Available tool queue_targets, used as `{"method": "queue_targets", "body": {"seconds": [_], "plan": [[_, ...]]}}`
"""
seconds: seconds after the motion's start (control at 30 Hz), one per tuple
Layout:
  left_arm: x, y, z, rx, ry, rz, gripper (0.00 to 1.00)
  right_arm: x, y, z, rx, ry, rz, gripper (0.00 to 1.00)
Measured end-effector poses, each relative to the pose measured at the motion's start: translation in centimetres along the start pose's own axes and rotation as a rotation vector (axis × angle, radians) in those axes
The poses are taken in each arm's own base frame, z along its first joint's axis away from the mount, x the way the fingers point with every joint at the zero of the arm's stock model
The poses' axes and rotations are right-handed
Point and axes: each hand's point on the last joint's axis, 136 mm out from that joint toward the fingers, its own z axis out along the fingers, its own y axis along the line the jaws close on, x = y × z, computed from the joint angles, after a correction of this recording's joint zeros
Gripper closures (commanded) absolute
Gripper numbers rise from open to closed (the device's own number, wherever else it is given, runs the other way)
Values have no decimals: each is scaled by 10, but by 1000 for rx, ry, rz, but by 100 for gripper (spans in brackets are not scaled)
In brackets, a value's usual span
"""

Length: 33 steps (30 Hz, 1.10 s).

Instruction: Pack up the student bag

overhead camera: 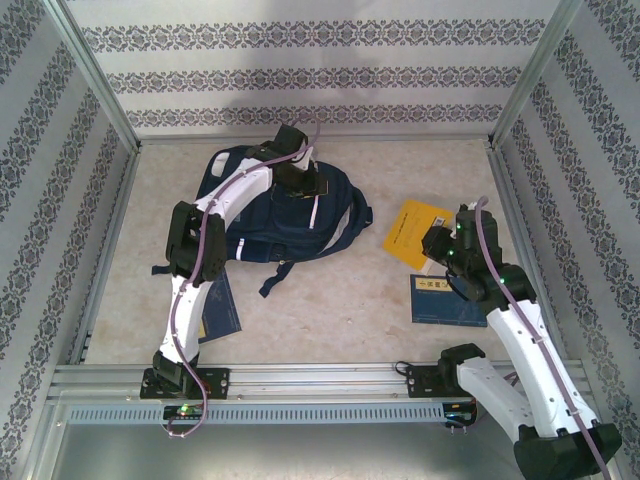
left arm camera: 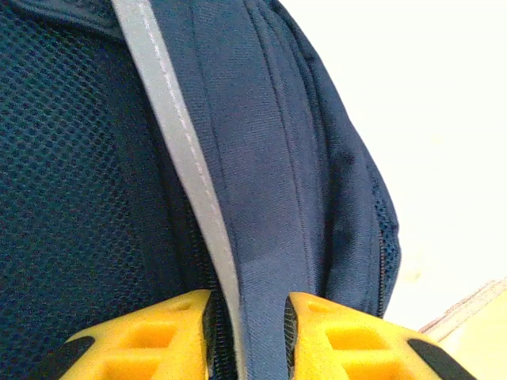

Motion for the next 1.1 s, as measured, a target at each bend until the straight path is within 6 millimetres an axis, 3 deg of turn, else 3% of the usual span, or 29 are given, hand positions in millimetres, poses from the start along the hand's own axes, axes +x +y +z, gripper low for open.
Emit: {"method": "queue_targets", "body": {"seconds": [0.23,0.4,0.47,0.6,0.63,0.9,1.0,1.1], "plan": [[2,-7,10,51,15,-5,69,3,3,7,-9,23,11,100],[12,3,31,38,57,-24,71,5,5,11,-23,39,16,100],[13,6,35,32,64,-29,77,6,6,12,-31,42,17,100],[10,5,31,20,63,-32,100,8,6,13,-36,45,18,100],[9,4,29,19,64,-30,100,8,6,13,-36,46,18,100],[6,-12,-1,9,76,43,100,6,9,6,-54,29,7,100],[9,-19,-29,1,78,76,100,4,15,-1,-93,16,-1,100],[6,-31,-74,7,43,105,100,4,23,-9,-143,13,-16,100]]}}
